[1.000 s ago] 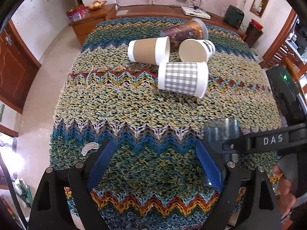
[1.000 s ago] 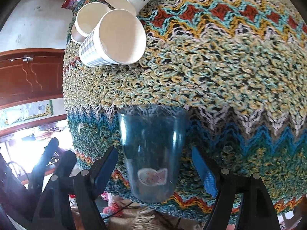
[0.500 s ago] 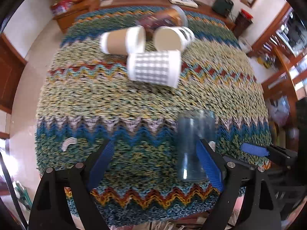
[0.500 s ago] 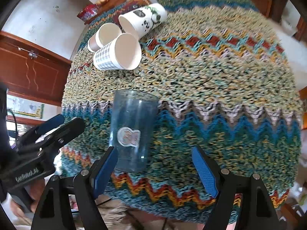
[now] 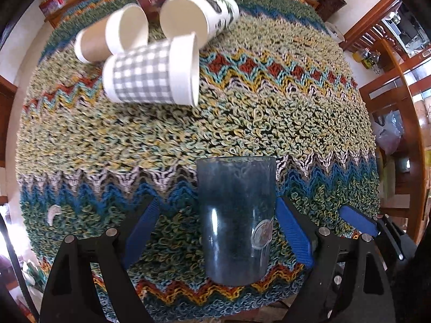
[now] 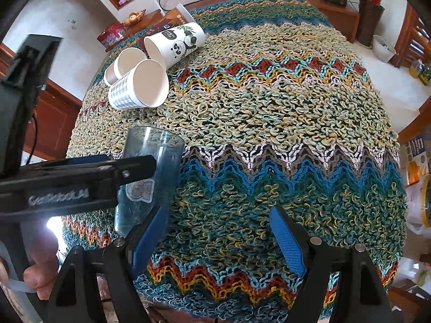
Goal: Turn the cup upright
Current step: 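Grasp the clear cup with the left tool while the right tool releases it, then carry the upright clear cup with the left tool toward the table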
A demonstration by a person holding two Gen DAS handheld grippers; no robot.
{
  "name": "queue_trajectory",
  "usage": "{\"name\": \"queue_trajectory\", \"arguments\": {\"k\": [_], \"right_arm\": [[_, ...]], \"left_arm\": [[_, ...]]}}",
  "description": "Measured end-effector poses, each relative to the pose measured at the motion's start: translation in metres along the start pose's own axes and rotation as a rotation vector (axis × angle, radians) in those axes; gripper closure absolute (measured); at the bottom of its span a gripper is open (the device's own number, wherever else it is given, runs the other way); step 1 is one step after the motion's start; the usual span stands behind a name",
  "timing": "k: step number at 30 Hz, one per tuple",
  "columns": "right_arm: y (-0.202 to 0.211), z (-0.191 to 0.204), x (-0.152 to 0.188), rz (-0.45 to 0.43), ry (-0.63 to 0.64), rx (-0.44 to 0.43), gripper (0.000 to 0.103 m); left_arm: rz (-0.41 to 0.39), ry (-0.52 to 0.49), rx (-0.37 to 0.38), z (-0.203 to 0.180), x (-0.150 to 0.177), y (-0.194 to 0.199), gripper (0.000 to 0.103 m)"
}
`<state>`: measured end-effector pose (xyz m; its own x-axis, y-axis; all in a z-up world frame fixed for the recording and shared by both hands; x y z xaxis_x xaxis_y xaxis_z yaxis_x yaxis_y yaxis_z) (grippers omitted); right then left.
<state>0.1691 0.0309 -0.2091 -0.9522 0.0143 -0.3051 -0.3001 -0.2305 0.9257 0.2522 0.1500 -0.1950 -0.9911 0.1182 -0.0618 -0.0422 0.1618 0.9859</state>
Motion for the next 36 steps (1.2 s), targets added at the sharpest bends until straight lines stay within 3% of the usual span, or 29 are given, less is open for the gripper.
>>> {"name": "queue_trajectory", "arguments": {"k": [9,16,25,29,36], "right_arm": [[-0.006,-0.003,0.002,0.006,-0.019,-0.019,0.023],[-0.003,-0.003,0.003,-0.002,-0.025,-0.025,0.023],[-0.001,-0.002,0.005,-0.01,-0.028,-0.026,0.023],[0.001,0.001,0.005,-0.011,-0.027,-0.027,0.023],[0.008,-0.001,0.007,-0.029,-0.043,-0.016,0.023]], "left_arm": [[0.084,0.005,0.023,-0.01,0.0,-0.018,0.016],[0.157,0.021,0.086,-0.034,-0.006,-0.044,0.033],[0.129,0.018,0.087,-0.05,-0.009,-0.055,0.033],[0.164,0.044,0.108,-0.045,-0.002,-0.056,0.034],[0.102,0.023,0.073,-0.048,0.009,-0.054,0.034]]}}
Point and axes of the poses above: each gripper's, at about its wrist camera, not at the fingertips, and y roughly against the way its jaws point, z to its left, x to its underside, the point moved 5 cm from there along -y, roughly the way its jaws point, and after that the axes turned 11 degrees about y, right-handed, at the moved point
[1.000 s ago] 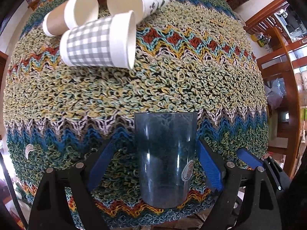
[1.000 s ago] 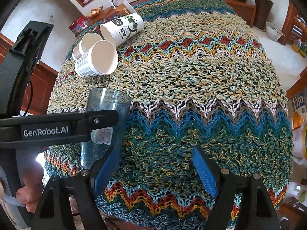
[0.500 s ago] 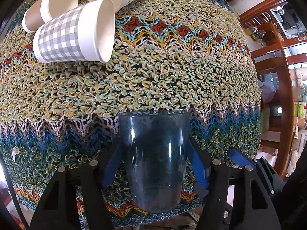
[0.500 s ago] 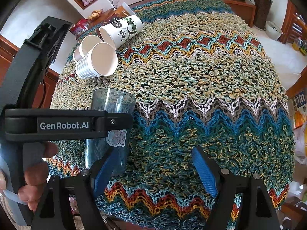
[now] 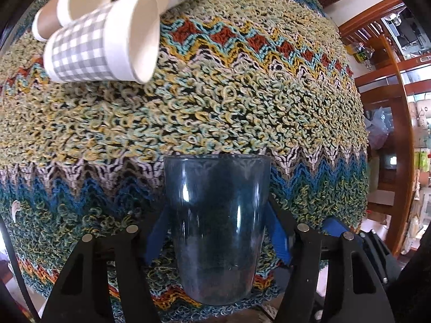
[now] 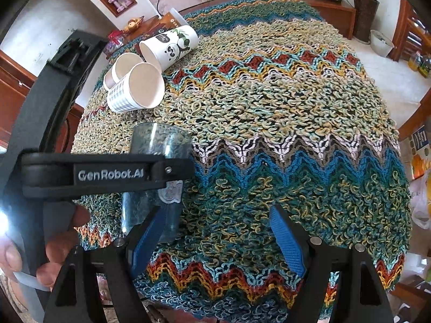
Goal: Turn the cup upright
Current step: 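Carry the upright clear cup with the left tool toward the table, then lower the clear cup upright onto the blanket and open the left tool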
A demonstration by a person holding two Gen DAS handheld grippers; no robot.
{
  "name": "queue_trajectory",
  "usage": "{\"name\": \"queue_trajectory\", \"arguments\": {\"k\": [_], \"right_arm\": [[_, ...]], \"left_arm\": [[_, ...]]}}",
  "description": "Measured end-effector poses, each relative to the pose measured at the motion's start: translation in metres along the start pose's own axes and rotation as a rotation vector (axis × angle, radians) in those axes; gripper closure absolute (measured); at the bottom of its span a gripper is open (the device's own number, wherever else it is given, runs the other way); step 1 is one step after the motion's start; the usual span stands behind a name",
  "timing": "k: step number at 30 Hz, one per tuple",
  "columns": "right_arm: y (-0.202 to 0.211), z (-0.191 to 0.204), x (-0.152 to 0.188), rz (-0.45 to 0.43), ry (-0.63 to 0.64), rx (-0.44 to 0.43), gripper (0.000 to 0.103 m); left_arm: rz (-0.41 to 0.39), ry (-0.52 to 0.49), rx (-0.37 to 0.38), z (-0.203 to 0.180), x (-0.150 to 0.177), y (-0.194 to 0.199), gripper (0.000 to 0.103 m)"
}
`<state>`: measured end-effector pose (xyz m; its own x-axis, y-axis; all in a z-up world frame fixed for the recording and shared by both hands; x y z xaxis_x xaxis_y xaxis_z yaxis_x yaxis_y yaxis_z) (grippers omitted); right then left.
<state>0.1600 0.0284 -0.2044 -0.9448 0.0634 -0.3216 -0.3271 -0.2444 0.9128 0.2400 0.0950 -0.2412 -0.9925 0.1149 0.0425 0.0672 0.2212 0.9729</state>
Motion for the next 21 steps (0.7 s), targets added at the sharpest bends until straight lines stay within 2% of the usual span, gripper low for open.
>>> {"name": "queue_trajectory", "arguments": {"k": [3,6,12,16,18,21], "right_arm": [[0.003,-0.001,0.001,-0.007,-0.006,0.002,0.023],[0.005,0.0,0.002,-0.011,-0.007,0.001,0.023],[0.007,0.005,0.004,-0.018,0.004,0.012,0.023],[0.007,0.011,0.005,-0.032,0.024,0.031,0.023],[0.007,0.014,0.006,-0.038,0.035,0.042,0.023],[0.006,0.019,0.008,-0.048,0.054,0.055,0.023]], "left_arm": [[-0.056,-0.018,-0.013,0.003,0.008,0.008,0.034],[-0.146,-0.046,-0.017,0.007,0.016,0.023,0.034],[-0.39,-0.087,-0.012,0.021,0.03,0.055,0.034],[-0.607,-0.14,-0.03,0.034,0.038,0.068,0.034],[-0.678,-0.147,-0.021,0.041,0.041,0.067,0.034],[-0.728,-0.139,-0.003,0.051,0.038,0.065,0.034]]}}
Point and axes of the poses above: each gripper's, at about its wrist camera, not at the fingertips, and y roughly against the way its jaws point, z to its left, x to its underside, the point moved 5 cm from there along -y, roughly the way its jaws point, and after that the axes turned 11 degrees about y, right-handed, at the moved point
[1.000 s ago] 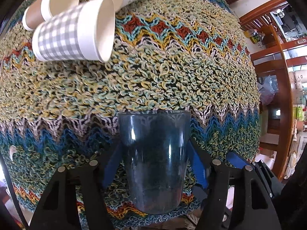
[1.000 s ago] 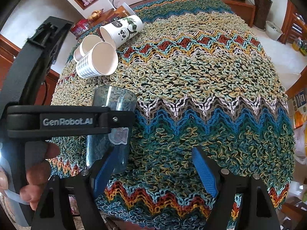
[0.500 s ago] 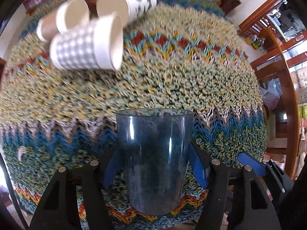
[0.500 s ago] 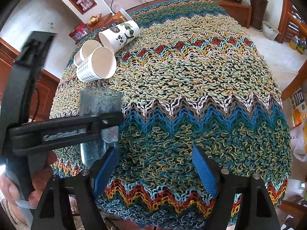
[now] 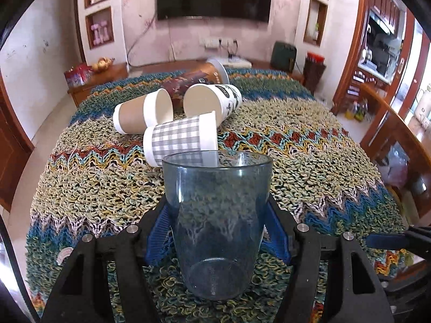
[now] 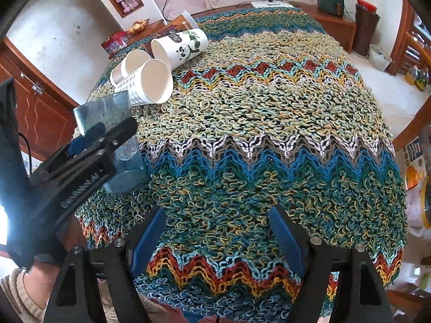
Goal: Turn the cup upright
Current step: 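Lower the clear cup upright onto the blanket and open the left tool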
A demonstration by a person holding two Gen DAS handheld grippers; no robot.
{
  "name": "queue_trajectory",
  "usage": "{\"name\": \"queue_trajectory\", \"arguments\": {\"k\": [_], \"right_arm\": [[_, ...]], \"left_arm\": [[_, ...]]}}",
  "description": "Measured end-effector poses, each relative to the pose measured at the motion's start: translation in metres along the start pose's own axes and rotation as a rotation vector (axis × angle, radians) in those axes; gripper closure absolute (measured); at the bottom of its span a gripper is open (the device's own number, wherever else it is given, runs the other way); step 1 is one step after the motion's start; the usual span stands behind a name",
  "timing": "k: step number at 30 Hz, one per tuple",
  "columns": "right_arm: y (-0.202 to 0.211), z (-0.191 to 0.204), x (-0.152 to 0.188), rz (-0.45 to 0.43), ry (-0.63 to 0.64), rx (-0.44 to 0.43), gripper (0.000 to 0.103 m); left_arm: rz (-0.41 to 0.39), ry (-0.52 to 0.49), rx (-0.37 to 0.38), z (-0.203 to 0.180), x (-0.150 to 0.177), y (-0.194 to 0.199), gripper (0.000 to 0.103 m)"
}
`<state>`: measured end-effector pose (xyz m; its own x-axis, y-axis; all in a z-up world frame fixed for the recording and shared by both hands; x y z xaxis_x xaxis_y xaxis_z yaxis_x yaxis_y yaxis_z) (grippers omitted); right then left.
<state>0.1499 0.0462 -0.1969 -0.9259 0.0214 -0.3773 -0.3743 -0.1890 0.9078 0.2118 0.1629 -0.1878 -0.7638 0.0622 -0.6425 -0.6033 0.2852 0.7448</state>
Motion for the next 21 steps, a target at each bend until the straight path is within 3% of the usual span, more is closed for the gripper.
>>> {"name": "queue_trajectory", "arguments": {"k": [5,21], "right_arm": [[-0.002,0.007,0.002,0.004,0.024,0.007,0.023],[0.011,0.021,0.017,0.0,0.076,0.055,0.023]], "left_arm": [[-0.054,-0.017,-0.006,0.003,0.007,0.002,0.034],[-0.018,-0.089,-0.043,-0.005,0.034,0.029,0.034]]}}
Point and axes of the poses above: each gripper's, at about its wrist camera, not at the fingertips, and y roughly against the way its jaws point, z to its left, x to its underside, the point moved 5 cm from there along -y, roughly the way its jaws point, and after that the axes turned 11 degrees about y, right-handed, at the moved point
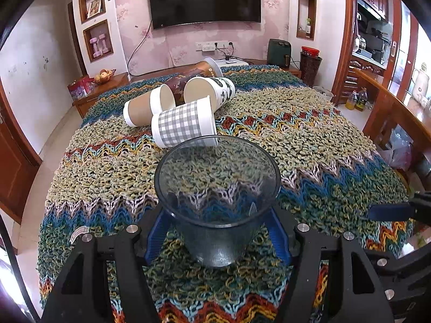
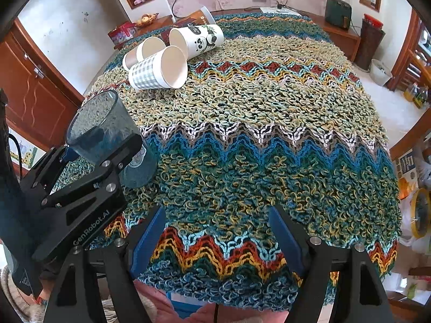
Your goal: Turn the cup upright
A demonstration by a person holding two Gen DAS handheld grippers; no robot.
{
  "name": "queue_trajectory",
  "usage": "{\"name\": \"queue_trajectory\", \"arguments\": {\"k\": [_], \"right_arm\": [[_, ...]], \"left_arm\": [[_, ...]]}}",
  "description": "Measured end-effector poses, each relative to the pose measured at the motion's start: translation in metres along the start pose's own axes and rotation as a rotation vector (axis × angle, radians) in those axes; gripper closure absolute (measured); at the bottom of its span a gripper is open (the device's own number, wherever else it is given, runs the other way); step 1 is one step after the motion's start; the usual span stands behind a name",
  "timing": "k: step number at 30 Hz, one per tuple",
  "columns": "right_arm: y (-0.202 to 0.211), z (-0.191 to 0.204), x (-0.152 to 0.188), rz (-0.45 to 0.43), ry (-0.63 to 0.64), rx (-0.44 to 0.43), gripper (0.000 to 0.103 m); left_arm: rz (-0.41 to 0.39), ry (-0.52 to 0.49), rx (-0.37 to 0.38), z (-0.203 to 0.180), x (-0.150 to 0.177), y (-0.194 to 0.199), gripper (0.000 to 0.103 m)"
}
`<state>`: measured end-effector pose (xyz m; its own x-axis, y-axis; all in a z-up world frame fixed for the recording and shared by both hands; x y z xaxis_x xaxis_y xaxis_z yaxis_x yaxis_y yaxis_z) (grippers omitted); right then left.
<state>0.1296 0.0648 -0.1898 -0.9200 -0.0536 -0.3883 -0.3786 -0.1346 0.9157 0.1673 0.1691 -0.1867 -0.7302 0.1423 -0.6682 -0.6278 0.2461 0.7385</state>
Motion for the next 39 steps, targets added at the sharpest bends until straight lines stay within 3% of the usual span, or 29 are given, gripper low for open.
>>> {"name": "queue_trajectory", "arguments": {"k": [9,13,19,39], "right_arm": [[0.009,0.008,0.006,-0.01,0.028,0.04,0.023],[0.011,0.007,0.008,-0.013,0.02,0.039,0.023],[0.013,0.01,0.01,-0.015,0.024,0.041,0.023],[0.046,0.025,0.012,-0.094,0.07,0.06,0.023]], "left_arm": [[0.009,0.011,-0.004,0.001,0.006,0.006,0.033],[-0.001,0.009,-0.012,0.0,0.007,0.011,0.017],[0.0,0.013,-0.02,0.002,0.005,0.012,0.011],[-0.029,0.025,-0.033,0.006,-0.004,0.053,0.009]]}}
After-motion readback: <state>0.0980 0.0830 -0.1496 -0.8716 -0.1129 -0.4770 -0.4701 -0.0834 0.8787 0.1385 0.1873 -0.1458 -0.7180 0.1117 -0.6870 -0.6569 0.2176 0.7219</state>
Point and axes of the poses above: each gripper's, at about its wrist camera, not at the fingertips, and y roughly against the way its jaws point, z to its left, x to its underside, the point moved 5 cm from there along -y, roughly the way its jaws point, and after that the axes turned 11 degrees about y, right-handed, at the moved point
